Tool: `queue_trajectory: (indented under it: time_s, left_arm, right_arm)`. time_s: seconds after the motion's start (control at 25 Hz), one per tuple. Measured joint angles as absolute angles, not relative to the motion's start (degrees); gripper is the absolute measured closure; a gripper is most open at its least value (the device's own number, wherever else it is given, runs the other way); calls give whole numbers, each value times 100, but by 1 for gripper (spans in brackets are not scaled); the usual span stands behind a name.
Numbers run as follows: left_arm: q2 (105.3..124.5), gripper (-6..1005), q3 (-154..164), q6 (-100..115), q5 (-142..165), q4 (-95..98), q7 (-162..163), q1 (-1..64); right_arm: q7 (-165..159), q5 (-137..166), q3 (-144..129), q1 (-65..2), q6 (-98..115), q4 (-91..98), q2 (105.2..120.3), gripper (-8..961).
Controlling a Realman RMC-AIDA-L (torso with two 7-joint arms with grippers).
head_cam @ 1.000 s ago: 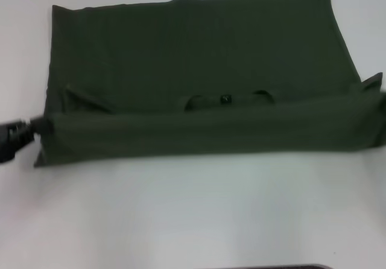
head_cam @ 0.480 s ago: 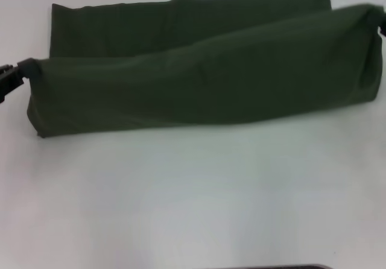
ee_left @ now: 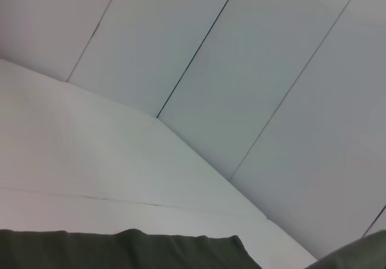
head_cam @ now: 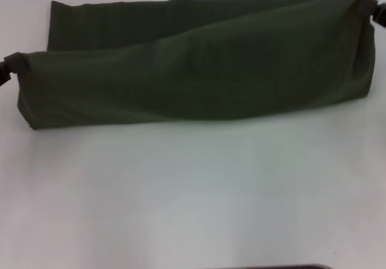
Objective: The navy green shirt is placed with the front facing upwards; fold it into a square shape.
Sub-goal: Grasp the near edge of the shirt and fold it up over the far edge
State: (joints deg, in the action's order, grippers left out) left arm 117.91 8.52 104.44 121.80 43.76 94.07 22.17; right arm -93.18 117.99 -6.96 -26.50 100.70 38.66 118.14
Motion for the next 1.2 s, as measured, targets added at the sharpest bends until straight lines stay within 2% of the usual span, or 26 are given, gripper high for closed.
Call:
queue_trajectory:
  time_s: [0.16, 0.64, 0.92, 1.2]
  left_arm:
    - [11800, 999, 852, 10464, 12178, 4387, 9387, 2201]
    - [11823, 999, 846, 10791, 12230, 4502, 9250, 1939]
    - [11907, 999, 860, 11013, 12379, 4572, 8959, 1560]
    - [11980, 998, 862, 11176, 12617, 4609, 8711, 1339]
  right_arm:
    - [-9505, 11780, -941, -2634, 10262, 3939, 11731, 944]
    - [-9475, 11697, -928, -2062, 10678, 4085, 11723, 944]
    - [-9035, 11670, -742, -1332, 10672, 4064, 11881, 943]
    - [-8605, 11669, -584, -817, 10679, 3798, 11948, 943]
